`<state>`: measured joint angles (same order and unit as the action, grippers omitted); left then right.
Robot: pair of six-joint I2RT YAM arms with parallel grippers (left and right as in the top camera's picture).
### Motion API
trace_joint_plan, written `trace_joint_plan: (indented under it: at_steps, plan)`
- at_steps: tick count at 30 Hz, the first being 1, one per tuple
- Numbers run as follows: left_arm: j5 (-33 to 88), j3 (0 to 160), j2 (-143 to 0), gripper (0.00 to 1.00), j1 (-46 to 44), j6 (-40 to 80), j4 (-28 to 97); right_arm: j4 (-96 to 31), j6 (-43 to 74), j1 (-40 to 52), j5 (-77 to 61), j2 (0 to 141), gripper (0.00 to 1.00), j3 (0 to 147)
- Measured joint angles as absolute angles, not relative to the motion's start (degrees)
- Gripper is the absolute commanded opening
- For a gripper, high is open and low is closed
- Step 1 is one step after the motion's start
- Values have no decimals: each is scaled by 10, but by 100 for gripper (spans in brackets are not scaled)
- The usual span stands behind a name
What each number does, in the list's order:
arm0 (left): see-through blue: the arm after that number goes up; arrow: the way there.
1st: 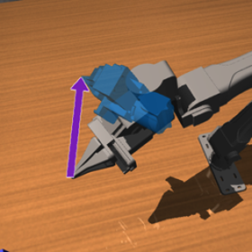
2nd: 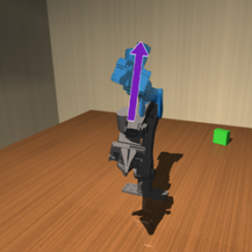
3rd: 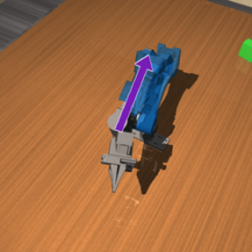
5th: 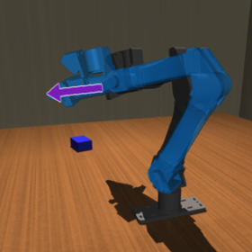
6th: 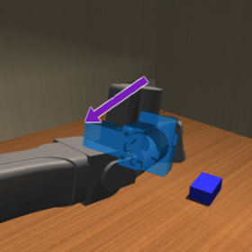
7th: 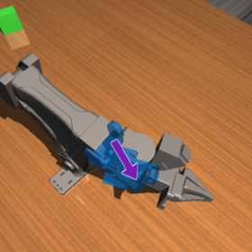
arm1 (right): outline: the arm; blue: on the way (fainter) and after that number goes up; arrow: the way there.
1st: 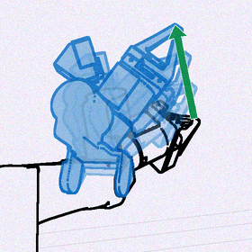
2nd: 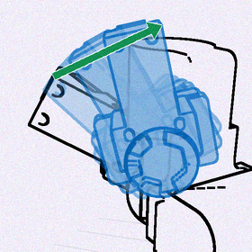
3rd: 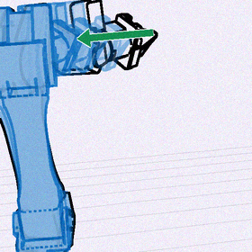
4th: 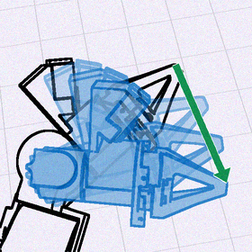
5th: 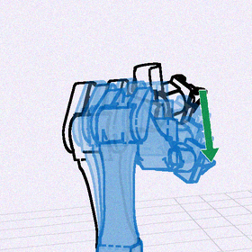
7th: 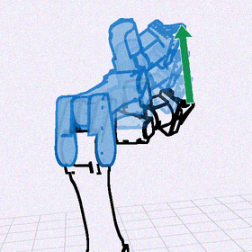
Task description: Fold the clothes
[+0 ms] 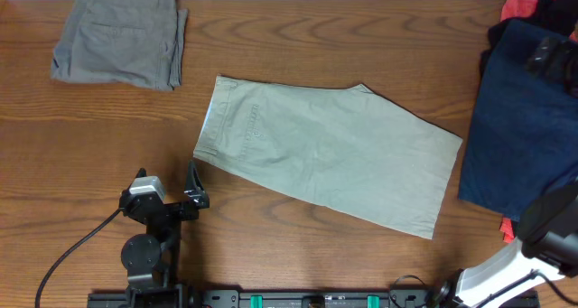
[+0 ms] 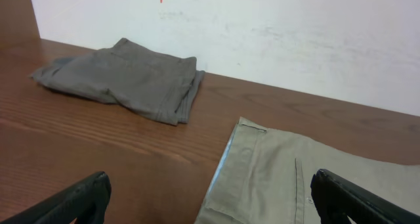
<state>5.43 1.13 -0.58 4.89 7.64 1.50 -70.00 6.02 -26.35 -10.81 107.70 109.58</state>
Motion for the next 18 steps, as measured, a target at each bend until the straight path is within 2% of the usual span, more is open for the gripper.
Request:
trace_joint_plan:
  at_steps: [3, 8, 18]
  plan:
    - [55, 11, -6, 98, 49, 76, 15, -760, 62, -239, -143, 1071, 99, 1091]
    - [54, 11, -6, 98, 49, 76, 15, -786, 65, -205, -166, 1071, 99, 1034]
    - [54, 11, -6, 98, 49, 76, 15, -714, 72, -167, -171, 1071, 99, 863]
